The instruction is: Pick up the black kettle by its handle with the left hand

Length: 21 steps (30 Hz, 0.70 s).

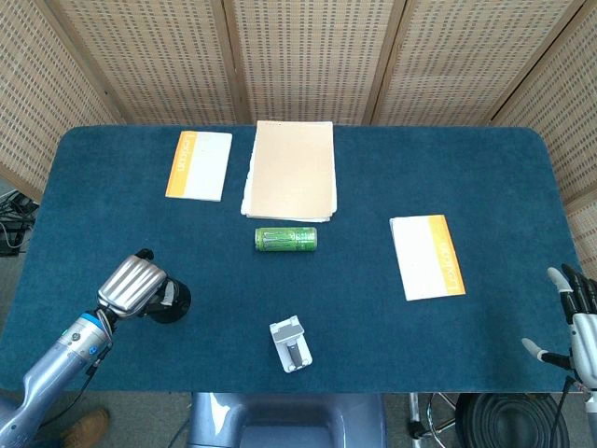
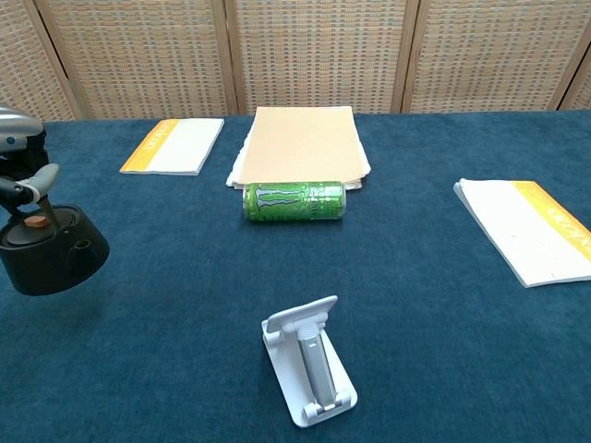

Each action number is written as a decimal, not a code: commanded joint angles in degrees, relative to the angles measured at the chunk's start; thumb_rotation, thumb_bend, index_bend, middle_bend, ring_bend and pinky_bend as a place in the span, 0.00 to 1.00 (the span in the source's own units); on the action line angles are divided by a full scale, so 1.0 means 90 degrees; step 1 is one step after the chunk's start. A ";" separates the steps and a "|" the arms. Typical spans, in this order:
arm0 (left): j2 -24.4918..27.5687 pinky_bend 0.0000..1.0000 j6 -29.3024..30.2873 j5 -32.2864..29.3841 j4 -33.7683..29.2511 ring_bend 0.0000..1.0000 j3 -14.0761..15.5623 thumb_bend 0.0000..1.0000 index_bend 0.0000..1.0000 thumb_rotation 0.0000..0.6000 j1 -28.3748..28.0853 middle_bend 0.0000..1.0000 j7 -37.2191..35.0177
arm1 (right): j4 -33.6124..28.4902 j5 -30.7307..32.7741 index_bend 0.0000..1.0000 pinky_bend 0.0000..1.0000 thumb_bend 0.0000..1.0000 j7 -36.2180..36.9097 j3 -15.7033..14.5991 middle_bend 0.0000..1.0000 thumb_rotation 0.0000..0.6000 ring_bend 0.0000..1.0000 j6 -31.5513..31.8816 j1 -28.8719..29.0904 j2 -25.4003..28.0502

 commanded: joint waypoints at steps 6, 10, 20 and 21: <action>-0.0263 0.69 0.0080 -0.0136 0.0180 0.87 -0.0112 1.00 1.00 0.23 0.0064 1.00 0.0545 | 0.0005 0.0006 0.00 0.00 0.00 0.0003 0.0004 0.00 1.00 0.00 -0.0006 0.0004 -0.0001; -0.0335 0.81 0.0046 -0.0198 0.0207 0.87 -0.0148 1.00 1.00 0.23 0.0071 1.00 0.0695 | 0.0005 0.0007 0.00 0.00 0.00 0.0012 0.0005 0.00 1.00 0.00 -0.0004 0.0002 0.0000; -0.0424 0.89 0.0030 -0.0236 0.0193 0.87 -0.0206 1.00 1.00 0.36 0.0091 1.00 0.0988 | 0.0010 0.0009 0.00 0.00 0.00 0.0038 0.0012 0.00 1.00 0.00 0.0013 -0.0006 0.0009; -0.0436 0.89 0.0035 -0.0235 0.0199 0.87 -0.0209 1.00 1.00 0.43 0.0097 1.00 0.1029 | 0.0011 0.0010 0.00 0.00 0.00 0.0043 0.0014 0.00 1.00 0.00 0.0011 -0.0005 0.0009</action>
